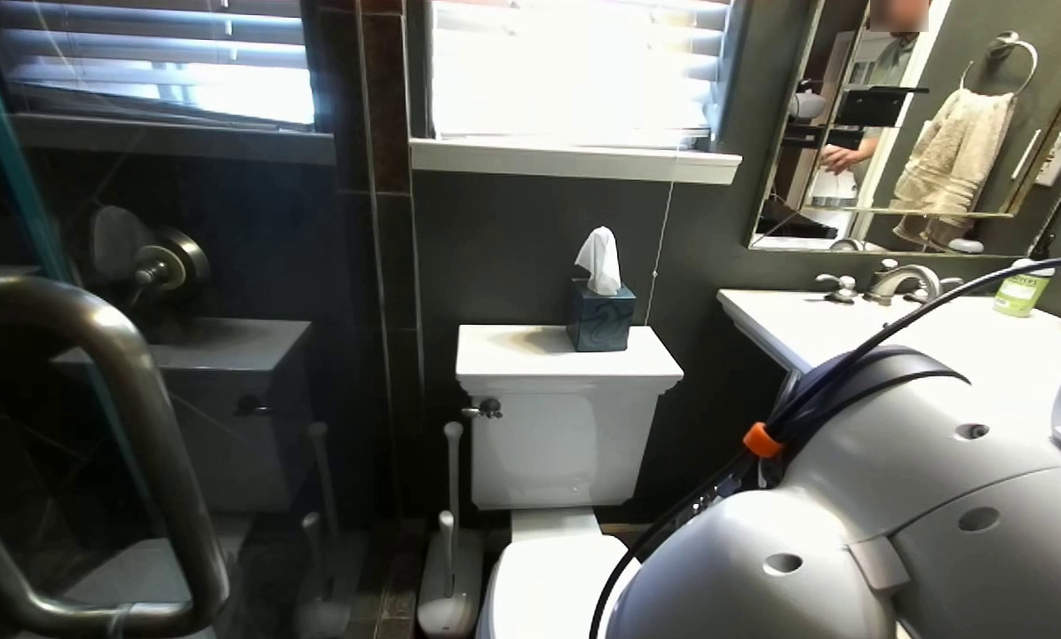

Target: Lift up the toilet lid

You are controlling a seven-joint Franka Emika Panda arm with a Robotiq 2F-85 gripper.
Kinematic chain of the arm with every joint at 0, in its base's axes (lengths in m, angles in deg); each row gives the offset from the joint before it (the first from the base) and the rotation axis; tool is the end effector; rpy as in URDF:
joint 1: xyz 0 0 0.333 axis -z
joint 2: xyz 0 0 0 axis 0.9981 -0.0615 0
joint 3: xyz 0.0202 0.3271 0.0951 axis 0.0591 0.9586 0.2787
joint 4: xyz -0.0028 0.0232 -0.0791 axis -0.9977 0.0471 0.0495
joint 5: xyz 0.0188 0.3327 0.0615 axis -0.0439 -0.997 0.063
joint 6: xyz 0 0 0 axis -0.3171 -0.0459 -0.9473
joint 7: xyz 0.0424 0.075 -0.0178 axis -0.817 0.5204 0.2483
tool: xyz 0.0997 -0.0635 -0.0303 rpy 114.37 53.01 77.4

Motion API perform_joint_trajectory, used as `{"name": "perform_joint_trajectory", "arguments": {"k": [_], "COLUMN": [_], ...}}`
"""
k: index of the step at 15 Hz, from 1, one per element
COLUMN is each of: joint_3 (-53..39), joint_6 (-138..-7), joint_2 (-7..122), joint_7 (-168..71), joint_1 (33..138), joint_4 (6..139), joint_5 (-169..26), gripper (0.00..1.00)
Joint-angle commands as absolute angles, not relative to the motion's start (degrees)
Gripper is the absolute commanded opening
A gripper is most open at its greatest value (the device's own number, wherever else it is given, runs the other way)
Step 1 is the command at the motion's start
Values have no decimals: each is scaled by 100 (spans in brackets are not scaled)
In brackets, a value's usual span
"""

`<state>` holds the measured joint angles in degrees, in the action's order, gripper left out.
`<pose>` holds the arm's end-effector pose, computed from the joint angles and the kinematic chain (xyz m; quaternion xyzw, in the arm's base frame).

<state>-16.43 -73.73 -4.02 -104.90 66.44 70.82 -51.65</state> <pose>0.5209 0.0420 -0.1141 0.9102 -0.2165 -0.0982 0.3391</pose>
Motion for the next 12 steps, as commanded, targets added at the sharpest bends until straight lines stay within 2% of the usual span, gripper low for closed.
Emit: {"name": "perform_joint_trajectory", "arguments": {"k": [1, 6, 12], "joint_3": [-1716, -1731, -1980], "joint_6": [-7391, -7359, -6233], "joint_2": [-439, -498, -916], "joint_7": [-10421, -10365, -10308], "joint_1": [6562, 6522, 6080], "joint_4": [7060, 6970, 6499], "joint_5": [-5302, -5288, -5080], "gripper": [100, 100, 100]}}
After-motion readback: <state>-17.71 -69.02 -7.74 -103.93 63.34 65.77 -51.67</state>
